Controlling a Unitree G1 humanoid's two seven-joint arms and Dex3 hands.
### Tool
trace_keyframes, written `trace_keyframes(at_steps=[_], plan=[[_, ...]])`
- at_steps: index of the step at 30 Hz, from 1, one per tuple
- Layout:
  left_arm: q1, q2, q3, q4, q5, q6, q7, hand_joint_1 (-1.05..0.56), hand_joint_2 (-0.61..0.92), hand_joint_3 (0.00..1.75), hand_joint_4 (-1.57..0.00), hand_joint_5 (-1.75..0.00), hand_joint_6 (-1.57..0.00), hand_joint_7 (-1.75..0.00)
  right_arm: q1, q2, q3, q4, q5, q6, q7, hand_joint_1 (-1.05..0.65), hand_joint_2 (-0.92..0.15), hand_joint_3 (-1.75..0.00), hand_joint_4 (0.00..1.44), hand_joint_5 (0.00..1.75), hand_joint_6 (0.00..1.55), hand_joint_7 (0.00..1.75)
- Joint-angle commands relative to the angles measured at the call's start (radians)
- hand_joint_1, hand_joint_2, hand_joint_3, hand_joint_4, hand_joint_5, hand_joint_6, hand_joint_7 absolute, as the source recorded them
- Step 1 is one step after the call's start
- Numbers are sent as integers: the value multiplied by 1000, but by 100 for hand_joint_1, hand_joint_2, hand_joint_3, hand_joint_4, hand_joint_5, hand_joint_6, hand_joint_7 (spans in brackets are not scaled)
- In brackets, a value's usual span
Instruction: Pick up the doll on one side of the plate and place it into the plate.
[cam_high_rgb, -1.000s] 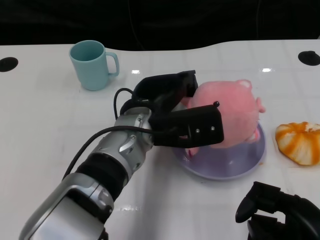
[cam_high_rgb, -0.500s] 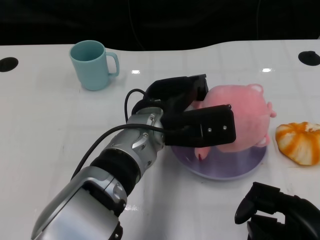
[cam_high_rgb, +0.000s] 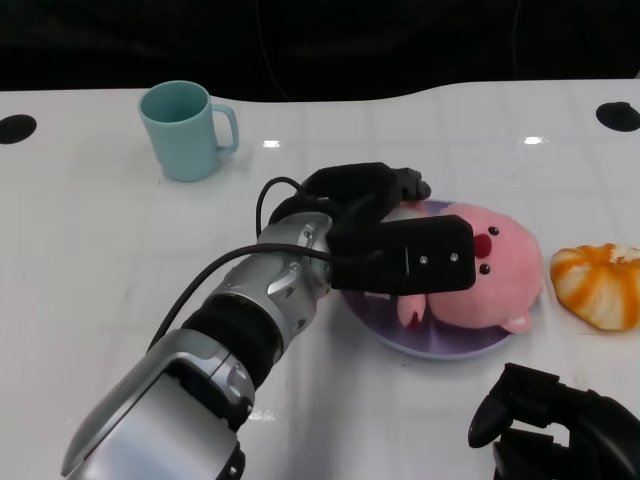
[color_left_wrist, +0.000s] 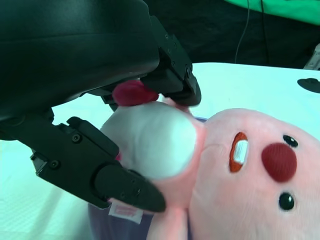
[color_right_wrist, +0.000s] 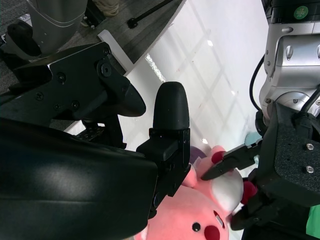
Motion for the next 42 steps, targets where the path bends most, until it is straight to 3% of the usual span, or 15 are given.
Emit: trace_keyframes(at_steps=[1,13,19,24,35,42], plan=[[-31,24,-17,-43,16,11,-28,-81,92,40,-1,-27,-18,0,1,-5,-6,-9,4,-6,0,-7,-65,-119,68,175,51,159],[42,122,-18,-258,7,32,-156,-95,92,47,0,-17,-11,0,-2,-8,-15,-8,7,2,-1,-5,-66,-119,67,175,49,160],[109,181,-7,-389,-3,42,-202,-95,92,46,0,-16,-9,0,-6,-8,-22,1,10,-1,3,-3,-67,-119,67,175,49,160],[190,222,60,-503,-83,22,-233,-86,92,38,-1,-23,-11,-1,-7,-9,-26,8,11,-8,7,-3,-67,-119,67,175,49,161],[342,254,196,-703,-299,5,-339,-76,92,36,0,-60,-21,-6,-15,-11,-41,16,13,-2,20,-4,-68,-118,67,175,48,161],[467,245,290,-814,-484,9,-390,-63,92,23,-8,-98,-42,-18,-16,-11,-38,11,6,5,19,-4,-68,-117,67,175,48,162]])
